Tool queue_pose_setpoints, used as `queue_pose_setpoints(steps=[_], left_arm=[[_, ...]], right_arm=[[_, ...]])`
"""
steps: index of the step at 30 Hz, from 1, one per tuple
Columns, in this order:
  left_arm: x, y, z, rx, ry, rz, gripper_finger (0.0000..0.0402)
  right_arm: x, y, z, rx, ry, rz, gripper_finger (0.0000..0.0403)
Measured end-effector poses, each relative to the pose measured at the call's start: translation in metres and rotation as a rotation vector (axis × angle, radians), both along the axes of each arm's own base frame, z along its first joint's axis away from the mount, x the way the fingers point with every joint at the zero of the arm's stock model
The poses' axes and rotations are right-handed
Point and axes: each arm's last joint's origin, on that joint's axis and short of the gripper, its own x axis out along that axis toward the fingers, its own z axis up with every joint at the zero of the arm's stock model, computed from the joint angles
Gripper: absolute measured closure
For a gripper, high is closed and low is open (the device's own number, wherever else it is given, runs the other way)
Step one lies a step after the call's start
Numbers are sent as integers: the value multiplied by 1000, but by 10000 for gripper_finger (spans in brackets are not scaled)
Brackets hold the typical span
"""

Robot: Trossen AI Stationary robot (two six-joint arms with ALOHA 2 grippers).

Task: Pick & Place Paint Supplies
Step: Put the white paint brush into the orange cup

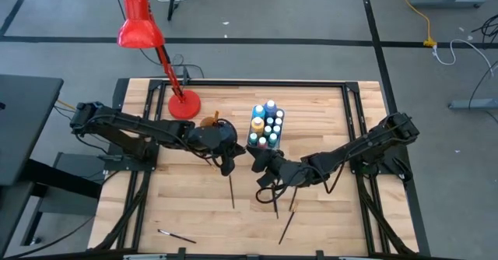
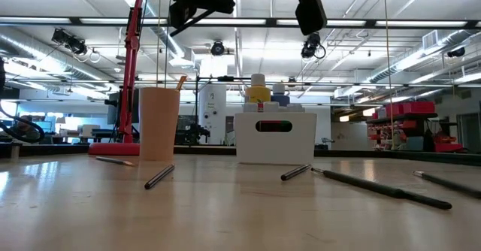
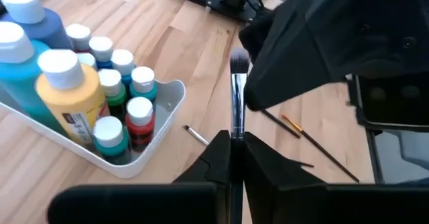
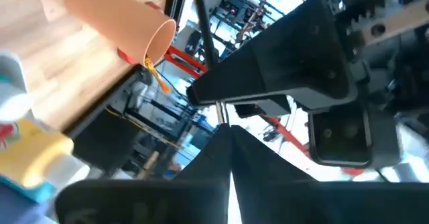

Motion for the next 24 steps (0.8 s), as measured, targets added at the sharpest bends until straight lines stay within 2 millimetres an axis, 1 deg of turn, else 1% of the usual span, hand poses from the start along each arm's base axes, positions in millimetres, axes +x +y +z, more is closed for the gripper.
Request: queue_pose_setpoints(steps=[4, 8, 11, 14, 17, 19, 21, 24], left_arm=[[0, 0, 0, 3, 2, 5, 374], [-2, 1, -3, 27, 40, 12, 371], [-3, 2, -4, 91, 47, 21, 377], [-7, 4, 4, 160, 17, 30, 377], [-20, 8, 22, 222, -45, 57, 373], [-31, 10, 35, 256, -85, 77, 369], [-41, 13, 43, 295, -126, 91, 372], [-59, 18, 45, 369, -152, 124, 377]], right_arm=[[0, 0, 0, 64, -40, -7, 374], [0, 0, 0, 125, -79, -18, 353], [0, 0, 0, 261, -168, -47, 341], [-1, 0, 0, 420, -282, -105, 332], [-3, 2, -2, 539, -352, -139, 327], [-2, 4, -2, 676, -420, -129, 326], [-2, 7, -3, 843, -465, -96, 327], [-1, 9, -6, 1045, -486, -58, 330]])
